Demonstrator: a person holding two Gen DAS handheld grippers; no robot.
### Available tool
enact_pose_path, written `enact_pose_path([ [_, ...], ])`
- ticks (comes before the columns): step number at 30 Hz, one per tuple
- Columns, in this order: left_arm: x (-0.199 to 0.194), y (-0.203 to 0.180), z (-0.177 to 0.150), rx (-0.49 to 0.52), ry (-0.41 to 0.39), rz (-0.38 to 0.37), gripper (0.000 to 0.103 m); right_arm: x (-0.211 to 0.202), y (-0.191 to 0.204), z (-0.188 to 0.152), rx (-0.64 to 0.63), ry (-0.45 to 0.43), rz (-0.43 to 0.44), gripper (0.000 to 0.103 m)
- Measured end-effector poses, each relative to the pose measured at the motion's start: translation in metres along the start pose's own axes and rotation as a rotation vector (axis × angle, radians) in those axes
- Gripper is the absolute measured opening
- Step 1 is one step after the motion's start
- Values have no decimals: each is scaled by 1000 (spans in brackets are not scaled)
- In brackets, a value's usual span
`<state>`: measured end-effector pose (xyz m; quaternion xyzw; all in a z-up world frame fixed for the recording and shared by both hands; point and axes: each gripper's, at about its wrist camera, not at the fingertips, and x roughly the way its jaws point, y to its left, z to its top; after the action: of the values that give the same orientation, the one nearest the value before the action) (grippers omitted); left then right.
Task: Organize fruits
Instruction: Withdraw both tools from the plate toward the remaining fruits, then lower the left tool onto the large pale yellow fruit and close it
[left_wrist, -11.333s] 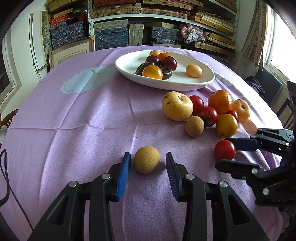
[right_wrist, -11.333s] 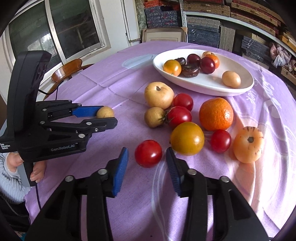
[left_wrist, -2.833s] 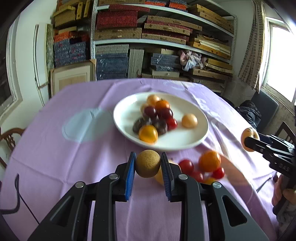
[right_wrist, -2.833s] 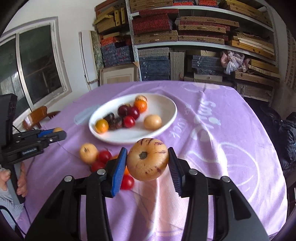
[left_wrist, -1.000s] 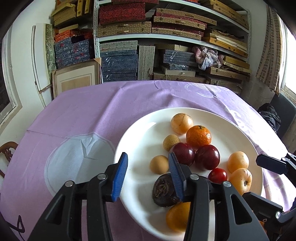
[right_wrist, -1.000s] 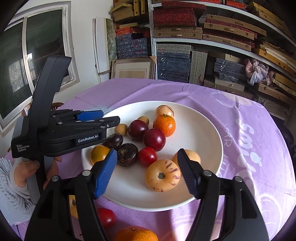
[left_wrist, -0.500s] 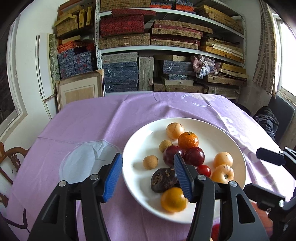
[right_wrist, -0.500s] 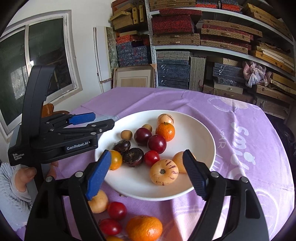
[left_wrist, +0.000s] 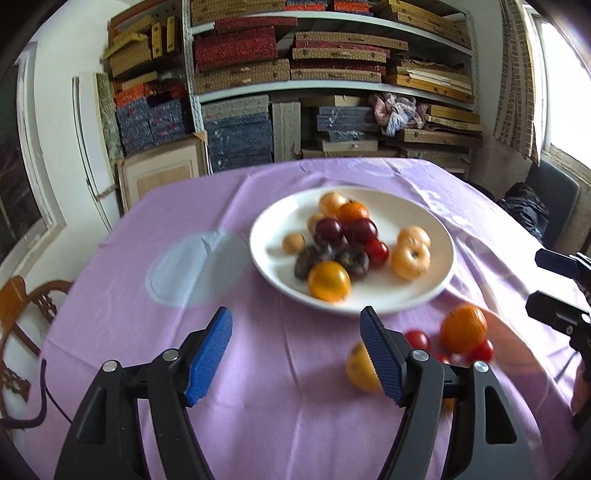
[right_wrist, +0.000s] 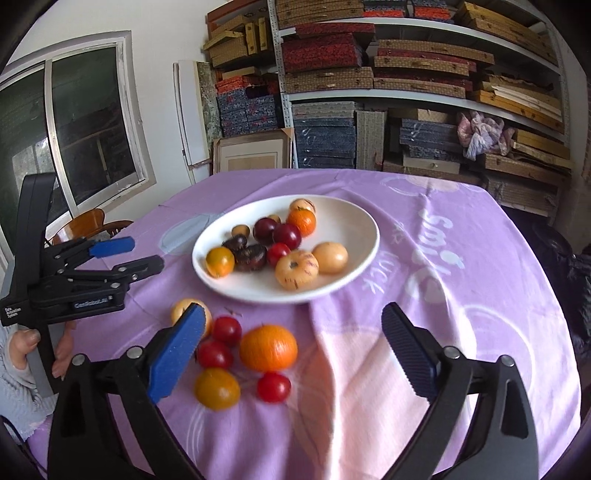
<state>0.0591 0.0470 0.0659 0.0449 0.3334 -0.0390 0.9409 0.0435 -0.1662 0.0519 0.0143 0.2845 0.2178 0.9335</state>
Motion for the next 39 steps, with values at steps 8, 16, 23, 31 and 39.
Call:
enact_pose_path([
  [8, 19, -22, -26, 30, 74, -30, 72, -11, -25, -20, 119, -7, 51, 99],
  [16, 37, -34, -17, 19, 88, -82, 74, -10, -26, -19, 126, 20, 72, 99],
  [23, 53, -39, -21, 33, 137, -99, 74, -5, -27, -19, 136, 32, 66, 99],
  [31, 50, -29, -24, 27, 134, -65, 75, -2, -29, -20, 139, 43, 62, 99],
  [39, 53, -6, -28, -44, 164, -81, 74, -1, -31, -20, 147, 40, 62, 99],
])
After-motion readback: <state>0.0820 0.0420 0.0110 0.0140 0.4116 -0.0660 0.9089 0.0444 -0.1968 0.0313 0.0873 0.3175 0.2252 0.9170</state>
